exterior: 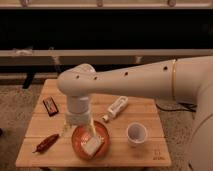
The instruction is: Drag the pepper across the table
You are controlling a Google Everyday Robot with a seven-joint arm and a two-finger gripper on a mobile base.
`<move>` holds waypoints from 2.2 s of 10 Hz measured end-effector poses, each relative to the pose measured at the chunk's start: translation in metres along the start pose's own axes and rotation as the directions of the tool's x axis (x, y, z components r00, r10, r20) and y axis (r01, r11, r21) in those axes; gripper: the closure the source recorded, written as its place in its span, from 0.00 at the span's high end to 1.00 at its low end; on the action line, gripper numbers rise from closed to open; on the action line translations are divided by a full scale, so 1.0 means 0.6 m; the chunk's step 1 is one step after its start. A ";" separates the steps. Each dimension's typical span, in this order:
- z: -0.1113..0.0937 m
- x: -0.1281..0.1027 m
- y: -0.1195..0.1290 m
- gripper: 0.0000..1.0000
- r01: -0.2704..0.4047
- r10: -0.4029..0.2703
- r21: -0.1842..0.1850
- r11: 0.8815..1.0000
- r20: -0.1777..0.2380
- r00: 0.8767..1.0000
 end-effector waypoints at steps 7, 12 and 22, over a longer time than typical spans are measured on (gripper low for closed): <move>0.022 -0.073 0.167 0.75 0.070 -0.077 0.037 0.997 0.243 0.967; 0.104 -0.124 0.214 0.75 0.088 -0.108 0.111 0.990 0.186 0.977; 0.272 -0.201 0.258 0.75 0.050 -0.056 0.113 0.992 0.053 0.997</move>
